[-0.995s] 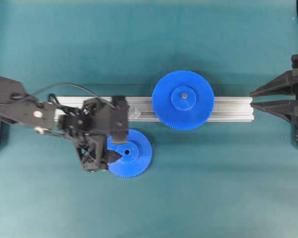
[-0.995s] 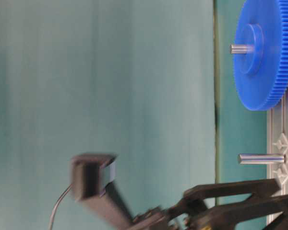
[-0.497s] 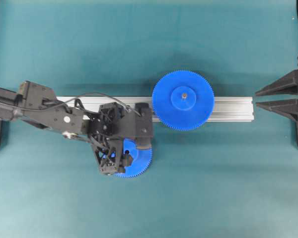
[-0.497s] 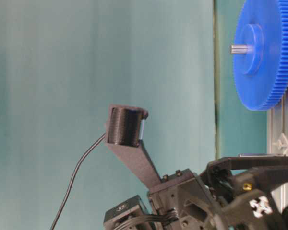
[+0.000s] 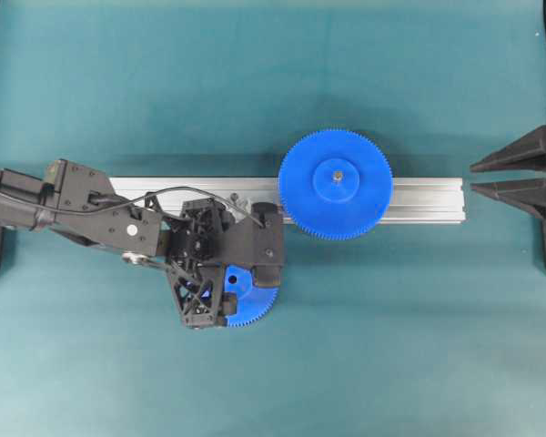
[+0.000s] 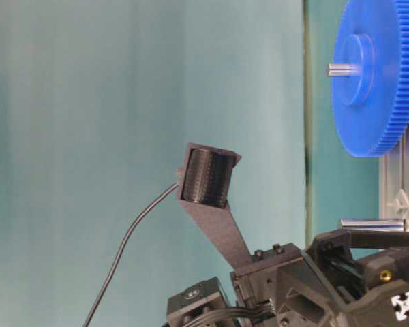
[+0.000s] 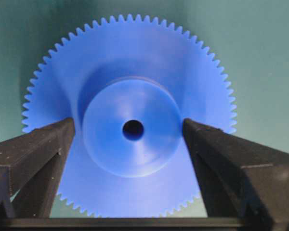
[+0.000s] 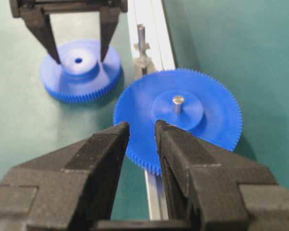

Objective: Insert the small gear onto the shaft.
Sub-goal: 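Lift the gear and carry it up over the empty shaft on the rail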

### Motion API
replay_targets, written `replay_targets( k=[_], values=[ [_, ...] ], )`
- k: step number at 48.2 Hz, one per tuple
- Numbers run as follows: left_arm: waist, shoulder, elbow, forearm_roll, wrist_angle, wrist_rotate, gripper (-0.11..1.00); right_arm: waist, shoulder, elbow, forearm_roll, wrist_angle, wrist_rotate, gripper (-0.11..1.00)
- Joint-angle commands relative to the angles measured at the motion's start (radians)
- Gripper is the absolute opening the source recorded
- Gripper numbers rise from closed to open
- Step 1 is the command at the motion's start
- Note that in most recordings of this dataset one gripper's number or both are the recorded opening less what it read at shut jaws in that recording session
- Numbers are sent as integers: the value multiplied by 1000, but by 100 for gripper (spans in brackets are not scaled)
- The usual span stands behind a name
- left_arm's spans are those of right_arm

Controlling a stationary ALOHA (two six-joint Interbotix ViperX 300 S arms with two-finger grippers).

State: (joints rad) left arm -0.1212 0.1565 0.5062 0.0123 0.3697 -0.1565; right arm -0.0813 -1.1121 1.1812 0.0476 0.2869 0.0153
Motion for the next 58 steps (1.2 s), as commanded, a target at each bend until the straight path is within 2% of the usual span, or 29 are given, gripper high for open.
replay_targets(
  k=[1,49,58],
  values=[
    [-5,-9,-20,2,-3,-2,90,-6,3,-11,0,-9,9,41],
    [-5,37,-11,3,5,-5,89,-8,3,-5,0,-9,23,41],
    [-5,35,-23,2,63,-3,83,-8,2,-3,0,-9,23,41]
  ],
)
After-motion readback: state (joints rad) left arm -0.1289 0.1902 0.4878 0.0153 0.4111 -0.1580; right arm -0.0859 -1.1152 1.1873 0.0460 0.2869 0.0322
